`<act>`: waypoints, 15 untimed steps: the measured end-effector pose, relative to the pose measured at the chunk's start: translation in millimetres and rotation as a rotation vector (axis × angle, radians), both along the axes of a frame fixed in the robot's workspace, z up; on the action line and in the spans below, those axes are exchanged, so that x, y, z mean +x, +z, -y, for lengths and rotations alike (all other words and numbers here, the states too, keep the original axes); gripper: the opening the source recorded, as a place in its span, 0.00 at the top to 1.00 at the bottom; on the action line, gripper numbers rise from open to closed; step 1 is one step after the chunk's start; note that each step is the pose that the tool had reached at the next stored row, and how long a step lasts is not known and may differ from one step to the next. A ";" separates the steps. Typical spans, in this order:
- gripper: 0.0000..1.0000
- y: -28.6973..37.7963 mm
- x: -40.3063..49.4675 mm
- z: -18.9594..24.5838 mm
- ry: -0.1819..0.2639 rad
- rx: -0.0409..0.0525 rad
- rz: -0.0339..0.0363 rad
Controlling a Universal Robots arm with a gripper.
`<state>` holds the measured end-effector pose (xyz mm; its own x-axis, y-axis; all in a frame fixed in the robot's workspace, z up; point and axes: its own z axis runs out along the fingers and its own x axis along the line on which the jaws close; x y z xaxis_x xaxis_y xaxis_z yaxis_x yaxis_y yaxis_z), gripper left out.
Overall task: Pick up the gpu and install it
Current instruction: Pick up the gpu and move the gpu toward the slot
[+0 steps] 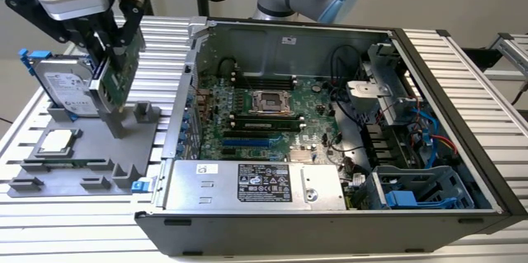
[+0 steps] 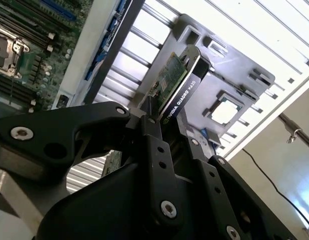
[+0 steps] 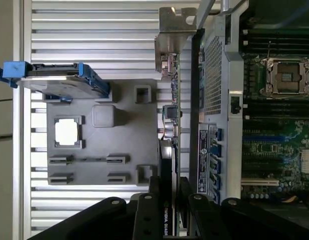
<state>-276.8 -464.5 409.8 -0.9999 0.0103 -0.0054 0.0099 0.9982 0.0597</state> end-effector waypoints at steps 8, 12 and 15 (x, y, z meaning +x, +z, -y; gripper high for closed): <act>1.00 2.8 7.4 0.0 0.000 0.0000 0.0000; 1.00 2.8 12.5 0.0 0.000 0.0000 0.0000; 1.00 2.7 17.2 0.1 0.000 0.0001 0.0001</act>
